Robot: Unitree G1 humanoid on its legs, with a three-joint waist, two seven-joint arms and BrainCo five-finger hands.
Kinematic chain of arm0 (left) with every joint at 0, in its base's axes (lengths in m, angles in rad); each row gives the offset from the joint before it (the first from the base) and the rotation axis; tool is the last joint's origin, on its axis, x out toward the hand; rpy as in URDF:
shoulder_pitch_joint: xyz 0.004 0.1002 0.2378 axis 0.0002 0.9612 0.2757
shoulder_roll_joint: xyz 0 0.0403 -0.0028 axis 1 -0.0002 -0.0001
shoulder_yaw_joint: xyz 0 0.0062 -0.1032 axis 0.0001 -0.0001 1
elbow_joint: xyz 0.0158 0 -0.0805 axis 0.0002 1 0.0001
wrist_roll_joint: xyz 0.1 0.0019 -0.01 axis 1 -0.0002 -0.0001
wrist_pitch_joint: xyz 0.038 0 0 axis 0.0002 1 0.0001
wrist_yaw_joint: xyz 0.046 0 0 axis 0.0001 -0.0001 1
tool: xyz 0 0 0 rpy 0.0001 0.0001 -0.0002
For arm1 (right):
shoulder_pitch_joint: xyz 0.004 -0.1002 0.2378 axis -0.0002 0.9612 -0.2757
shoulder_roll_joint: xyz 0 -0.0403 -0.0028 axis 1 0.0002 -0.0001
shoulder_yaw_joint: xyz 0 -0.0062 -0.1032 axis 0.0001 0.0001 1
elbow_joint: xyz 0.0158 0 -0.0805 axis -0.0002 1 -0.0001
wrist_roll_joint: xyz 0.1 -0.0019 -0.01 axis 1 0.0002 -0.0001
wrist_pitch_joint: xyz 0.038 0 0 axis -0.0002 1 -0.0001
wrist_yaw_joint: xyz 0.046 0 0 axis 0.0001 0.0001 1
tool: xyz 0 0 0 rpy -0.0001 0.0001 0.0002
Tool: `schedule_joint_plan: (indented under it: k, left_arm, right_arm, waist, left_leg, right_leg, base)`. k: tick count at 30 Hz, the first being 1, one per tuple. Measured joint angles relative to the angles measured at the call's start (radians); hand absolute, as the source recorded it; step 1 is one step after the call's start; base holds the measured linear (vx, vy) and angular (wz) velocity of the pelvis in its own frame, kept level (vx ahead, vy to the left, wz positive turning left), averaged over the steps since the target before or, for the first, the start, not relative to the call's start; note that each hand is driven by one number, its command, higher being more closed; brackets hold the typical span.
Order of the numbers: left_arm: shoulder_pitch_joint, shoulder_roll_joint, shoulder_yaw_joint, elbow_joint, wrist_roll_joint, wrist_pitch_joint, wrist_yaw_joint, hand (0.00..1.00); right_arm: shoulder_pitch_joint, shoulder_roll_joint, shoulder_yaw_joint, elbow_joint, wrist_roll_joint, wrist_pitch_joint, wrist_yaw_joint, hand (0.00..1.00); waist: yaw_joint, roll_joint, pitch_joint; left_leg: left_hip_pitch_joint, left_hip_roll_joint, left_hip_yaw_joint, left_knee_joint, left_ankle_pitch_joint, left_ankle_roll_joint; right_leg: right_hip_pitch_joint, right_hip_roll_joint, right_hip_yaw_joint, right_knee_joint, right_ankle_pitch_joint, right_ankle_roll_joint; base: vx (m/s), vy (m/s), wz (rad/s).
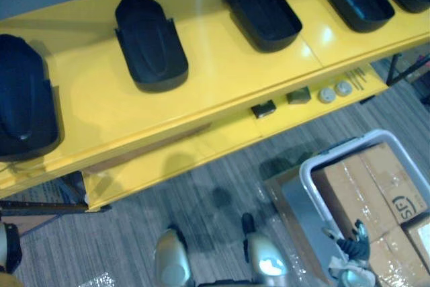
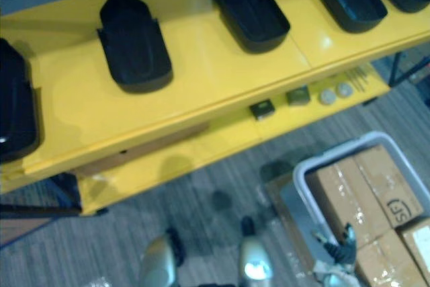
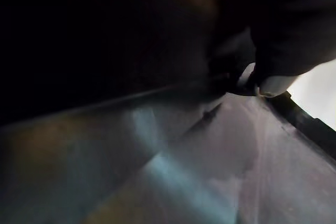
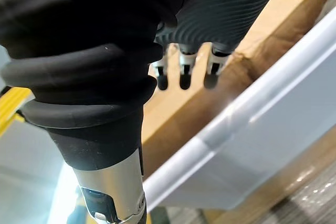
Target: Walk over and take plastic housings, then place them on the shelf
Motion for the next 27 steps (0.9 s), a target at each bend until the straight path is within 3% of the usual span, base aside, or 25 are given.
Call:
schedule_joint_plan:
  k: [10,17,20,22,23,24,25,27]
  left_arm:
    - [-0.001,-0.059,0.045,-0.018,-0.069,0.039,0.124,0.0]
    - [-0.012,-0.072,0.132,-0.02,-0.252,0.033,0.341,0.0]
    - [-0.039,-0.072,0.148,-0.02,-0.336,-0.052,0.473,0.0]
    - [-0.106,-0.068,0.162,-0.024,-0.393,-0.157,0.584,0.0]
    - [-0.121,-0.066,0.163,-0.036,-0.398,-0.181,0.61,0.0]
    - [-0.149,-0.062,0.16,-0.069,-0.399,-0.245,0.656,0.0]
    - [-0.16,-0.061,0.159,-0.082,-0.399,-0.269,0.673,0.0]
    - [-0.183,-0.06,0.153,-0.114,-0.397,-0.377,0.722,0.0]
  right_arm:
    - [0.008,-0.006,-0.019,-0.094,0.001,0.007,0.009,0.0]
    - [0.012,-0.007,-0.022,-0.113,0.0,0.007,0.024,0.0]
    - [0.015,-0.006,-0.021,-0.108,-0.006,0.005,0.023,0.0]
    - [0.024,-0.004,-0.021,-0.091,-0.012,-0.002,0.021,0.0]
    - [0.024,-0.003,-0.021,-0.083,-0.02,-0.008,0.02,0.0]
    - [0.024,0.001,-0.021,-0.06,-0.039,-0.016,0.018,0.0]
    - [0.025,0.003,-0.021,-0.054,-0.046,-0.016,0.017,0.0]
    - [0.025,0.008,-0.021,-0.02,-0.081,-0.021,0.011,0.0]
  waist:
    - [0.002,-0.005,0.015]
    - [0.001,-0.004,0.015]
    - [0.002,-0.005,0.015]
    - [0.002,-0.005,0.014]
    - [0.001,-0.004,0.013]
    - [-0.002,0.001,0.005]
    - [-0.003,0.002,0.005]
    - [-0.004,0.014,-0.022]
  left_leg:
    - [-0.021,0.017,0.018,0.033,-0.021,0.002]
    - [-0.024,0.012,0.02,0.035,-0.022,0.001]
    - [0.002,-0.007,0.022,0.011,-0.015,-0.001]
    - [0.042,-0.029,0.022,-0.033,0.003,-0.004]
    - [0.052,-0.032,0.021,-0.042,0.007,-0.004]
    - [0.067,-0.038,0.018,-0.064,0.015,-0.005]
    - [0.076,-0.043,0.017,-0.075,0.021,-0.005]
    - [0.09,-0.049,0.015,-0.103,0.03,-0.01]
  right_leg:
    - [-0.049,0.001,0.024,0.059,-0.025,0.007]
    - [-0.068,-0.002,0.024,0.096,-0.047,0.01]
    - [-0.056,-0.015,0.022,0.106,-0.06,0.01]
    - [-0.029,-0.024,0.017,0.101,-0.064,0.009]
    - [-0.02,-0.026,0.014,0.095,-0.064,0.009]
    - [-0.001,-0.031,0.003,0.079,-0.064,0.009]
    - [0.006,-0.035,-0.001,0.074,-0.064,0.009]
    - [0.02,-0.038,-0.008,0.057,-0.063,0.008]
  base:
    - [-0.01,0.028,-0.06]
    - [0.0,0.0,0.0]
    - [0.01,-0.001,0.05]
    - [0.03,-0.038,0.13]
    - [0.04,-0.05,0.15]
    - [0.03,-0.022,0.13]
    - [0.04,-0.034,0.16]
    - [0.06,-0.023,0.1]
